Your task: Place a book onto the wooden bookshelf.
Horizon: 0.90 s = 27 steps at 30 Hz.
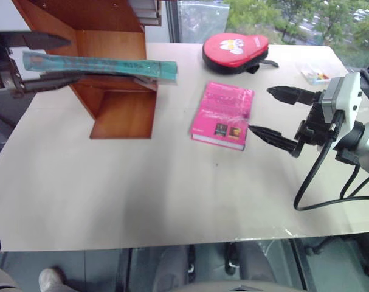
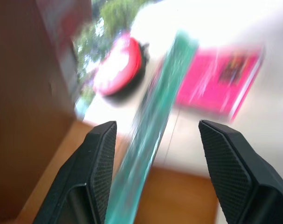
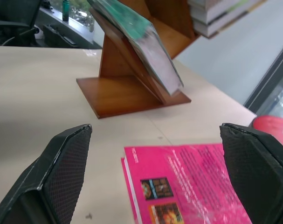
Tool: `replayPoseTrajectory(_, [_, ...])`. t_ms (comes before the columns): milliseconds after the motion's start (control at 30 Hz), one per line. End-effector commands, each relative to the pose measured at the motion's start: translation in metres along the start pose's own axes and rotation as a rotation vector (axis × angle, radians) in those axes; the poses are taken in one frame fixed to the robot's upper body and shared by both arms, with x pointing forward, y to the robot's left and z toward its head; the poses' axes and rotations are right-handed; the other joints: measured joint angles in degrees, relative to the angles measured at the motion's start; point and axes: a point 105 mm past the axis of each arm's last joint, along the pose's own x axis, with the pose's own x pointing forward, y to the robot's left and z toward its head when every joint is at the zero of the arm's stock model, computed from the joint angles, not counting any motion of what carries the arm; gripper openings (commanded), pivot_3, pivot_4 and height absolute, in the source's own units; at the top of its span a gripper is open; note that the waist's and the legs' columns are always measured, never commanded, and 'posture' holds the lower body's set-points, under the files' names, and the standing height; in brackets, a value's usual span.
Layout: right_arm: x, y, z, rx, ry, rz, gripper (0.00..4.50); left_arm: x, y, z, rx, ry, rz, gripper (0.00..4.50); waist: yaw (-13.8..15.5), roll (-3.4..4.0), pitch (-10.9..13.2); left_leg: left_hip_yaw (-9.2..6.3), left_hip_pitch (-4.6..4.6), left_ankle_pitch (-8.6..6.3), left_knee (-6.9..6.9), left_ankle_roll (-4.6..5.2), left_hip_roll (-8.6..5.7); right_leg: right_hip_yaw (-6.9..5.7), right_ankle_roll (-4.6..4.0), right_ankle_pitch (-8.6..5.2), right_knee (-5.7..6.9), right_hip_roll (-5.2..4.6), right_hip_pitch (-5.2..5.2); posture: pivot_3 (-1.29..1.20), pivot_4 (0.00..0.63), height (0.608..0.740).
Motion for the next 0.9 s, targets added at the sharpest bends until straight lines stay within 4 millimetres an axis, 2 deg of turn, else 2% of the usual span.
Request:
replayPoseTrajectory(33, [0.000, -0.004, 0.010, -0.035, -0.027, -0.003, 4.50, 0.001, 0.007, 0.013, 0.009, -0.070, 0.104, 2.93, 0.11, 0.22, 0.02, 0.03, 0.05, 0.01, 0.00, -0.01, -0.01, 0.01, -0.01, 0.00, 0.04, 0.01, 0.01, 0.00, 0.150, 0.740])
replayPoseTrajectory(100, [-0.002, -0.004, 0.011, -0.036, -0.024, -0.006, 4.50, 0.004, 0.009, 0.033, -0.101, -0.219, 0.118, 2.93, 0.59, 0.17, 0.04, -0.07, 0.01, 0.07, 0.01, -0.11, 0.03, -0.05, 0.15, -0.10, 0.11, 0.06, 0.00, 0.00, 0.150, 0.740])
replayPoseTrajectory(167, [-0.005, -0.003, 0.011, -0.035, -0.016, -0.014, 4.50, 0.010, 0.000, 0.037, -0.215, -0.282, 0.056, 2.93, 0.67, 0.13, 0.04, -0.14, -0.05, 0.09, 0.09, -0.14, 0.08, -0.09, 0.15, -0.09, 0.13, 0.10, 0.00, 0.00, 0.150, 0.740])
replayPoseTrajectory(200, [-0.006, -0.003, 0.011, -0.035, -0.010, -0.019, 4.50, 0.015, -0.006, 0.040, -0.282, -0.325, 0.023, 2.69, 0.67, 0.14, 0.04, -0.10, -0.02, 0.09, 0.09, -0.14, 0.06, -0.04, 0.13, -0.08, 0.14, 0.08, 0.00, 0.00, 0.150, 0.740])
replayPoseTrajectory(267, [-0.009, -0.001, 0.011, -0.032, -0.001, -0.031, 4.50, 0.025, -0.020, 0.047, -0.407, -0.407, -0.067, 2.14, 0.69, 0.14, 0.04, -0.11, -0.02, 0.08, 0.08, -0.13, 0.04, -0.02, -0.02, 0.01, 0.13, 0.05, 0.00, 0.00, 0.150, 0.740])
replayPoseTrajectory(333, [-0.012, 0.001, 0.011, -0.027, 0.010, -0.043, 4.50, 0.039, -0.042, 0.050, -0.513, -0.455, -0.176, 1.40, 1.07, 0.14, 0.04, -0.15, -0.03, 0.08, 0.06, -0.13, 0.01, -0.05, -0.03, 0.02, 0.11, 0.03, 0.01, 0.00, 0.150, 0.740])
replayPoseTrajectory(367, [-0.013, 0.003, 0.010, -0.025, 0.019, -0.048, 4.50, 0.047, -0.054, 0.051, -0.560, -0.472, -0.225, 0.76, 1.16, 0.14, 0.04, -0.18, -0.05, 0.08, 0.06, -0.13, 0.01, -0.06, -0.03, 0.02, 0.10, 0.02, 0.01, 0.00, 0.150, 0.740])
replayPoseTrajectory(433, [-0.016, 0.009, 0.006, -0.018, 0.049, -0.057, 4.50, 0.062, -0.078, 0.049, -0.662, -0.501, -0.299, 0.05, 1.21, 0.14, 0.04, -0.24, -0.06, 0.09, 0.06, -0.14, 0.00, -0.08, -0.04, 0.02, 0.09, 0.00, 0.03, 0.00, 0.150, 0.740])
replayPoseTrajectory(567, [-0.022, 0.018, -0.018, 0.028, 0.171, -0.099, 4.50, 0.102, -0.115, 0.022, -0.776, -0.464, -0.235, 0.05, 1.22, 0.14, 0.03, -0.32, 0.20, 0.08, 0.02, -0.15, -0.08, -0.05, -0.05, 0.02, 0.00, -0.06, 0.37, 0.00, 0.150, 0.740])
replayPoseTrajectory(700, [-0.032, 0.003, -0.069, 0.039, 0.407, -0.276, 4.50, 0.136, -0.131, -0.010, -0.790, -0.365, -0.049, 0.05, 1.22, 0.14, 0.03, -0.21, 0.76, 0.07, -0.01, -0.16, -0.12, -0.06, 0.00, -0.01, 0.01, -0.03, 0.87, 0.00, 0.150, 0.740])
replayPoseTrajectory(800, [-0.043, 0.007, -0.091, 0.134, 0.441, -0.353, 4.50, 0.143, -0.154, -0.030, -0.829, -0.313, -0.032, 0.77, 1.23, 0.15, -0.12, -0.22, 0.95, 0.06, -0.05, -0.17, -0.12, 0.07, 0.13, -0.10, 0.00, -0.07, 0.99, 0.00, 0.150, 0.740])
replayPoseTrajectory(900, [-0.066, 0.024, -0.109, 0.159, 0.543, -0.336, 4.50, 0.133, -0.165, -0.061, -0.789, -0.171, 0.025, 2.19, 1.24, 0.20, -0.08, -0.25, 0.86, 0.06, -0.12, -0.17, -0.11, 0.17, -0.09, 0.01, 0.02, -0.05, 0.88, 0.00, 0.150, 0.740])
